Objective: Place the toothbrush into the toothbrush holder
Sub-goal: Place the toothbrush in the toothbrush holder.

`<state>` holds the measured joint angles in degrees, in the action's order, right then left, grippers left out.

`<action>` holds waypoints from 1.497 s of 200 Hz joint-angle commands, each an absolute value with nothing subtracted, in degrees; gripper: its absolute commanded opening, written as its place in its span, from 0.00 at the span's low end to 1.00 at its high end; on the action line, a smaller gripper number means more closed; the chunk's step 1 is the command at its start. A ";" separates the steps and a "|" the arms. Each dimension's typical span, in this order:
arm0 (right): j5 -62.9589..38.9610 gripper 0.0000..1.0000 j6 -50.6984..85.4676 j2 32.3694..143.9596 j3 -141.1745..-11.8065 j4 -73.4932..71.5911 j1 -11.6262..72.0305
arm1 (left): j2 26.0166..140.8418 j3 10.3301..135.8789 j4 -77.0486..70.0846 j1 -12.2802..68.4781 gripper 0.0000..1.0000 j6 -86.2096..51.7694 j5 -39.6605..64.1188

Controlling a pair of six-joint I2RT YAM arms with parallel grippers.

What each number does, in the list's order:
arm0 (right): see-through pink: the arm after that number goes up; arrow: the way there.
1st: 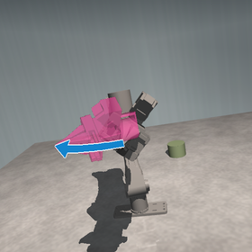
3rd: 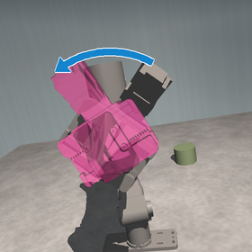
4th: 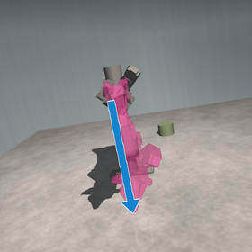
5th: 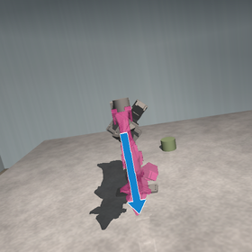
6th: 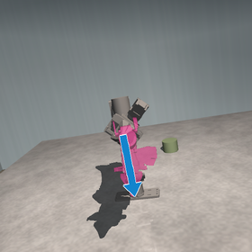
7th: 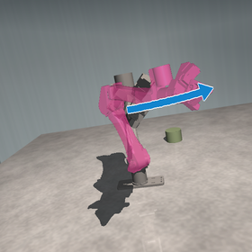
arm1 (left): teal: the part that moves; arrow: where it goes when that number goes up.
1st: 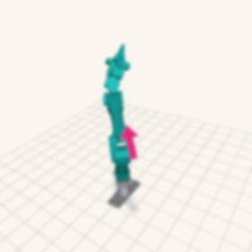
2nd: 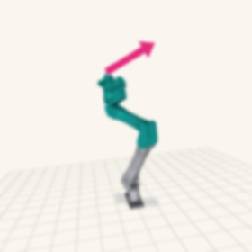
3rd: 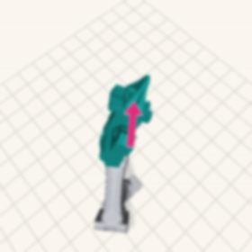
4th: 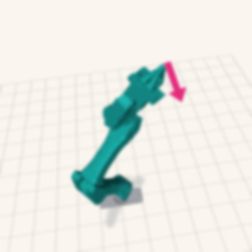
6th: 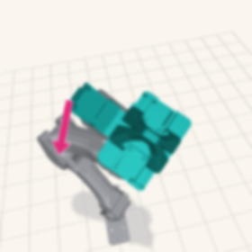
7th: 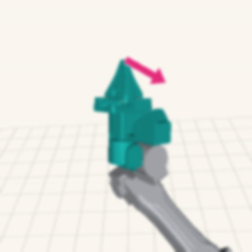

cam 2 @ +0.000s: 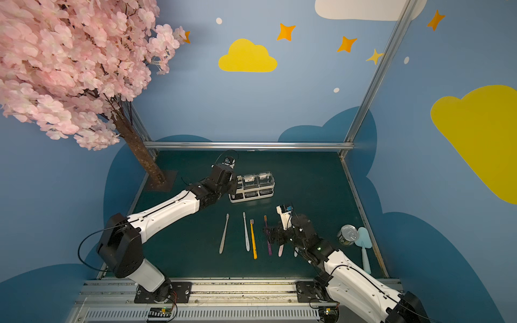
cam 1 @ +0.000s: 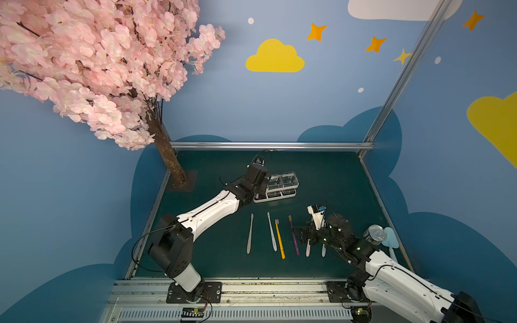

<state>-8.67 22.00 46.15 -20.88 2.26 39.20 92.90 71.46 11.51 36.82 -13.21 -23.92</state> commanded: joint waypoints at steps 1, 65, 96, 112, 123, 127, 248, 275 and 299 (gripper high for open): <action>-9.05 0.91 21.37 45.88 -21.90 1.36 39.56 | 92.30 71.10 11.93 37.09 0.02 -14.68 -23.04; -9.23 0.91 21.32 45.80 -21.94 1.36 39.81 | 93.40 70.62 11.34 37.08 0.02 -15.08 -24.13; -9.23 0.91 21.26 45.88 -21.94 1.23 39.89 | 93.77 70.45 11.14 37.09 0.02 -15.46 -24.38; -9.25 0.91 21.26 45.88 -21.99 1.26 39.99 | 93.87 70.33 11.16 37.09 0.02 -15.97 -24.52; -9.16 0.91 21.19 45.88 -21.97 1.27 40.02 | 93.95 70.14 11.00 37.09 0.02 -16.30 -24.58; -9.14 0.91 21.18 45.91 -21.99 1.19 40.07 | 94.04 70.07 10.92 37.09 0.02 -16.45 -24.50; -8.94 0.91 20.87 46.04 -22.10 1.20 40.50 | 94.40 70.55 11.85 37.09 0.21 -16.89 -24.60; -8.91 0.91 20.81 46.23 -22.17 1.25 40.54 | 94.14 70.66 12.04 37.09 0.35 -16.89 -25.04; -8.87 0.91 20.81 46.32 -22.17 1.30 40.65 | 93.98 71.08 12.63 37.05 0.44 -16.89 -25.04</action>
<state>-8.86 21.58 46.15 -20.88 2.24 40.27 93.84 70.59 11.18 36.91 -16.82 -24.34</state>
